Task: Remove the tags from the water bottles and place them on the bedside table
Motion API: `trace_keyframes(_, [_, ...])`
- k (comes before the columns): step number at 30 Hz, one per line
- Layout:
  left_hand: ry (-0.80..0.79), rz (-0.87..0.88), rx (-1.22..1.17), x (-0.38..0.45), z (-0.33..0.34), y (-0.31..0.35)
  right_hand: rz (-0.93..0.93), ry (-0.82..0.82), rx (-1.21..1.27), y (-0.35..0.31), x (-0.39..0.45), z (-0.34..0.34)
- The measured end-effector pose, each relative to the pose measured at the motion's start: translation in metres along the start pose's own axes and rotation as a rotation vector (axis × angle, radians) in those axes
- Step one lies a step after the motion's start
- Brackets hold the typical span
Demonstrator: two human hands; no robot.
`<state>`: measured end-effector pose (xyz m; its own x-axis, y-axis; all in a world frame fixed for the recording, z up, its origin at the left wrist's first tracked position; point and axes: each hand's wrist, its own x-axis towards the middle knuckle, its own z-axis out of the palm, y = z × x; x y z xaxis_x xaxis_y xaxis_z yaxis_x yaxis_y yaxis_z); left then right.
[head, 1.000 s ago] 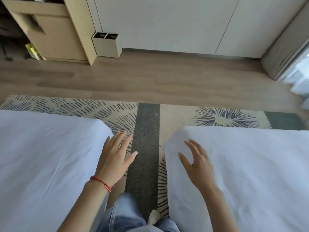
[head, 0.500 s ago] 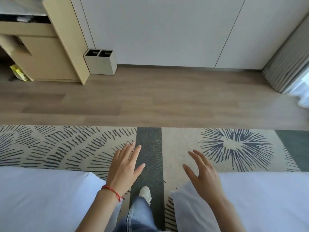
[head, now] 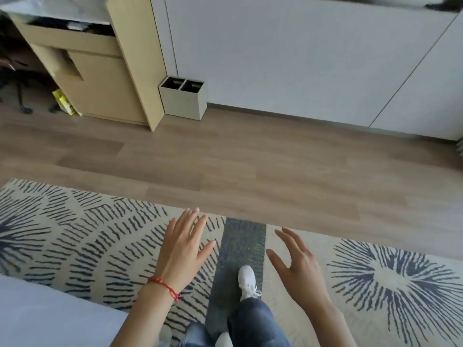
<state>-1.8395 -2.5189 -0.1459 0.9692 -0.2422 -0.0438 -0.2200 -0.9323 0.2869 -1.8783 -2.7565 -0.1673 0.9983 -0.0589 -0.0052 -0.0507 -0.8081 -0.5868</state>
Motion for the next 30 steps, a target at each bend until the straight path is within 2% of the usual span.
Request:
trace_keyframes(5, [-0.01, -0.135, -0.019, 0.058, -0.001, -0.03, -0.093, -0.051, 0.014, -0.012, 0.108, 0.012])
trace_keyframes(11, [0.053, -0.266, -0.005, 0.169, -0.01, -0.068, -0.246, -0.097, 0.001, -0.037, 0.265, 0.021])
trace_keyframes(16, [0.071, -0.285, 0.049, 0.268, -0.044, -0.085, -0.314, -0.117, 0.005, -0.057, 0.378, 0.012])
trace_keyframes(24, [0.014, -0.438, -0.003, 0.337, -0.05, -0.124, -0.361, -0.287, 0.007, -0.082, 0.482, 0.046])
trace_keyframes(30, [0.059, -0.564, -0.046, 0.371, -0.047, -0.207, -0.425, -0.369, -0.002, -0.134, 0.554, 0.101])
